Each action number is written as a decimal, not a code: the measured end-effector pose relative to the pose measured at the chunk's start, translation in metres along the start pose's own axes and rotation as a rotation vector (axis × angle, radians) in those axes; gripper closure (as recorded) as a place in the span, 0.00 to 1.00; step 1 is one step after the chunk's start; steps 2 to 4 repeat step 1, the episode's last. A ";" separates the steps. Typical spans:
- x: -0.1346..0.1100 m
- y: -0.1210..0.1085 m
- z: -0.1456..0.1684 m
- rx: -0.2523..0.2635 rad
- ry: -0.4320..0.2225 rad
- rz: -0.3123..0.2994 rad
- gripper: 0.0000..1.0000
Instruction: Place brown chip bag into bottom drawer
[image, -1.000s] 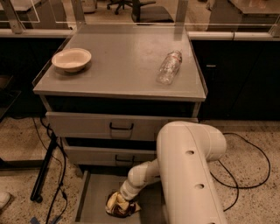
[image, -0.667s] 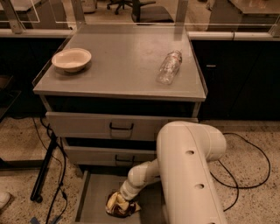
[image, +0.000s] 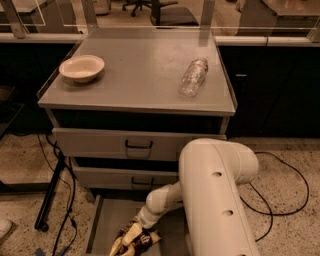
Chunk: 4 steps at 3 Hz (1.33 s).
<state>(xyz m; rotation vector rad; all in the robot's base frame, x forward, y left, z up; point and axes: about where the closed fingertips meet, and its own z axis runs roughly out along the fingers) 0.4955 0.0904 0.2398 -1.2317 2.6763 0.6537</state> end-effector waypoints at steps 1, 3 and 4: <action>0.000 0.000 0.000 0.000 0.000 0.000 0.00; 0.000 0.000 0.000 0.000 0.000 0.000 0.00; 0.000 0.000 0.000 0.000 0.000 0.000 0.00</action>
Offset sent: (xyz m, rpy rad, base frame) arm 0.0000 0.0000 0.0000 0.0000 0.0000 0.0000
